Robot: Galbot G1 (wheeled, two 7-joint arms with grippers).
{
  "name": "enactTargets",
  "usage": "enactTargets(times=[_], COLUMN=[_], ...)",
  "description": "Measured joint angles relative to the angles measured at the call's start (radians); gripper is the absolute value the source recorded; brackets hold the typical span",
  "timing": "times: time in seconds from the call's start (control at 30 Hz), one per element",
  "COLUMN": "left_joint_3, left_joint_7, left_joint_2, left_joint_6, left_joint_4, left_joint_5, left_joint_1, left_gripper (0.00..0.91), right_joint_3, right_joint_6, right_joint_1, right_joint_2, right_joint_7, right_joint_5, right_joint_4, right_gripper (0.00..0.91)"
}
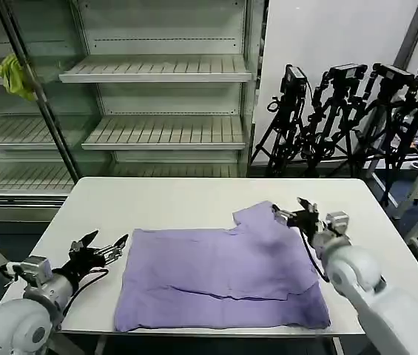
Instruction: Fold and organize the clothes.
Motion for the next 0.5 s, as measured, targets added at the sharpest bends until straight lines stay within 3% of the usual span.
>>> enactTargets(times=[0.5], left_joint_3=[0.093], left_joint_7=[0.068], left_joint_2=[0.02], left_joint_6=[-0.01], left_joint_4=[0.121], left_joint_5=[0.023], left_joint_1=[-0.103], left_gripper=[0.907], right_joint_3=[-0.079], right_joint_6=[0.001], right_joint_1=[0.126], right_joint_2=[0.095], right_joint_7=[-0.031], right_joint_5=[-0.033], right_joint_4=[-0.229], right_gripper=[0.907])
